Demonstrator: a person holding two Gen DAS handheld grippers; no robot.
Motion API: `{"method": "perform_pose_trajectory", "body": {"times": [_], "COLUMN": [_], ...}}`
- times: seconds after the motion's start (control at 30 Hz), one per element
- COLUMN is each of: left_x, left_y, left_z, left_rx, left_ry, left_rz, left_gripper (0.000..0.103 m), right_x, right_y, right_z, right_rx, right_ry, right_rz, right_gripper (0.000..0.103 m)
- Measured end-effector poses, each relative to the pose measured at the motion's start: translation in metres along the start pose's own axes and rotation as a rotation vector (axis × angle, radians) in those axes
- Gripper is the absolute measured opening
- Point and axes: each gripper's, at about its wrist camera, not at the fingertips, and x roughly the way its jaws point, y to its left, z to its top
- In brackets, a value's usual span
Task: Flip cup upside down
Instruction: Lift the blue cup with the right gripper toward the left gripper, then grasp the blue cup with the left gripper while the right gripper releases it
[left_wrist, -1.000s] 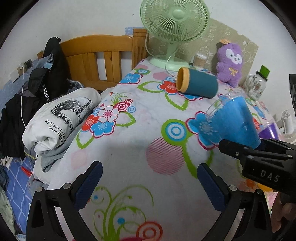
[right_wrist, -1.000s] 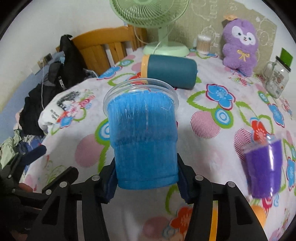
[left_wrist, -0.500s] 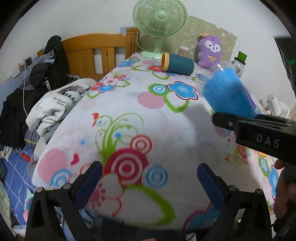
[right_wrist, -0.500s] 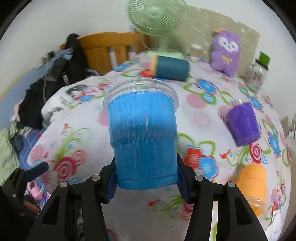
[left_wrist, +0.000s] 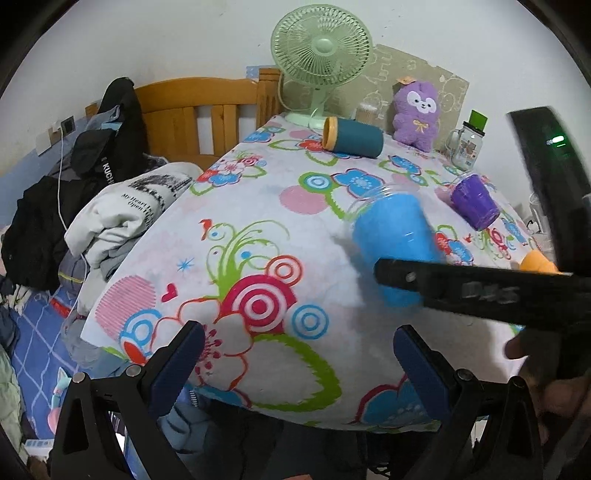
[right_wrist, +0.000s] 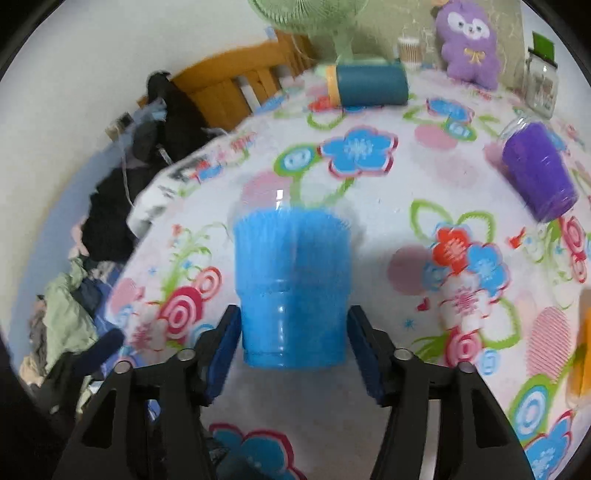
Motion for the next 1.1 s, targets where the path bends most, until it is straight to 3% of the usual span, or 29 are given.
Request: {"method": "perform_pose_trajectory", "body": {"times": [0.1,0.33,0.5,0.77,0.87,1.0,1.1], "left_x": [0.001,0.016,0.038,0.057,0.058,0.059,0.056], "left_y": [-0.01,-0.05,-0.067,-0.071,-0.074,-0.076,-0.073], "left_z": [0.004,0.019,0.029,0.024,0.02,0.019,0.019], "left_rx": [0.001,0.047,0.041,0.02,0.051,0.076,0.069], "left_ry": [-0.008,-0.039,-0.024,-0.001,-0.015,-0.009,-0.016], "left_rz": [-0.029,-0.061,-0.057,-0.014,0.019,0.005,-0.004], "left_gripper": [0.103,0.103,0.103,0.103,0.092,0.073,0.065], "right_x": [-0.038,-0.145,-0.201,-0.199,-0.184,-0.176,-0.172], "right_y": [-0.013,-0.085,-0.139,-0.171,-0.169,-0.16,-0.153], "right_z": [0.0,-0.017,-0.039,-0.056,-0.056,-0.053,-0.051], "right_rx": [-0.006,0.157,0.281,0.335,0.315,0.277,0.259], "right_ry": [-0.093,-0.32,-0.441,-0.437,-0.406,-0.39,-0.387], "right_rz": [-0.031,-0.035,-0.12,-0.111,-0.096,-0.081,-0.072], "right_gripper": [0.092,0.093,0.1,0.1,0.1,0.1,0.1]}}
